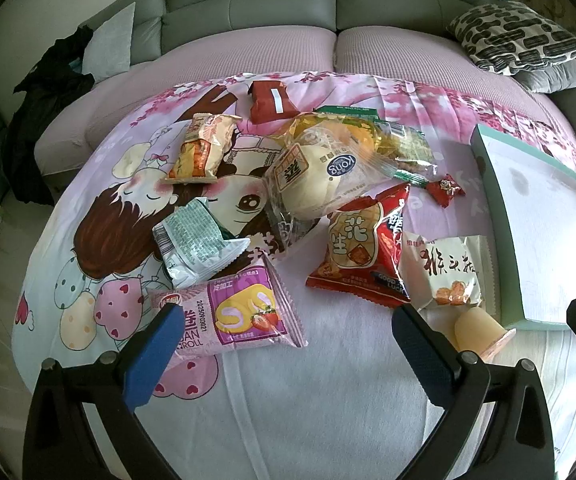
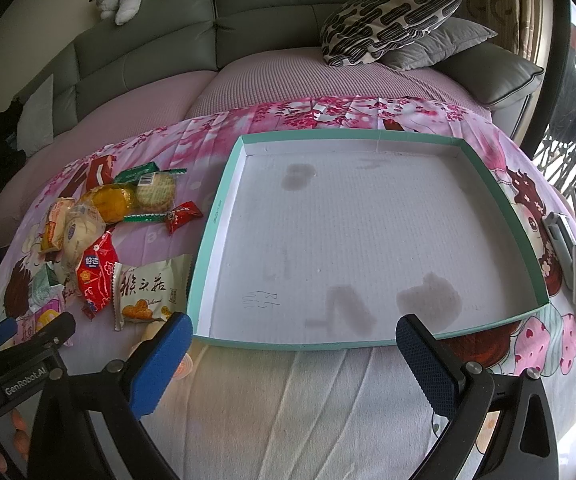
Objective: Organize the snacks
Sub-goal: 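Grasp the pink Swiss roll pack with the left tool while the right tool grasps the jelly cup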
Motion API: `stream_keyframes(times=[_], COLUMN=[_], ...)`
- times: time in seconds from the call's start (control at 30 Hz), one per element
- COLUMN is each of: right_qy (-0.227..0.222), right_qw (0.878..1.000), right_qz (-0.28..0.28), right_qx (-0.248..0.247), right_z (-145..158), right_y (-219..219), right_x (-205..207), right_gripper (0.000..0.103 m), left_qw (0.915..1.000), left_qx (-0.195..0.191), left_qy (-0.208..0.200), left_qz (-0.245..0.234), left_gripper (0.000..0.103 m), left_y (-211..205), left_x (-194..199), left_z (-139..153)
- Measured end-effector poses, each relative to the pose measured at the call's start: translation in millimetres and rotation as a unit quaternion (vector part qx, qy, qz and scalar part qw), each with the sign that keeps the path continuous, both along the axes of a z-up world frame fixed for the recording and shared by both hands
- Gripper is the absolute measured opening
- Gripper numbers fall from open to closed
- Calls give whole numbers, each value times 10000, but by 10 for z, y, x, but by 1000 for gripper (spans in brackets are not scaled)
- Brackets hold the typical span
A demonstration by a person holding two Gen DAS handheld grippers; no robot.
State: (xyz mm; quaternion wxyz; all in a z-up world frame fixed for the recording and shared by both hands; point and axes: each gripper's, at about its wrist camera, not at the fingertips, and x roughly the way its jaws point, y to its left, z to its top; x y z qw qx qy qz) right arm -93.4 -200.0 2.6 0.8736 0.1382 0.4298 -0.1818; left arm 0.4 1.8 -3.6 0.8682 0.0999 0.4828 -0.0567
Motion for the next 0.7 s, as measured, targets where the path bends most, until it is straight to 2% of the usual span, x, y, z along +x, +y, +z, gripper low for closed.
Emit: stream_keyframes(times=[0.17,0.47,0.7], right_qy=[6,112,260], right_qw=[10000,9965,9968], right_qz=[30,618,700], right_qx=[6,547,281], right_z=[-9,-170,-213], right_y=[11,248,420], right_x=[12,153,236], right_gripper=[103,103,103], left_qw=[10000,9978,9952], left_qx=[-34,-425,-631], left_qy=[-6,-94,-74], left_qz=[18,491,744], left_gripper=[103,103,103], left_y=[3,351,624], left_x=[5,84,151], left_z=[4,87,38])
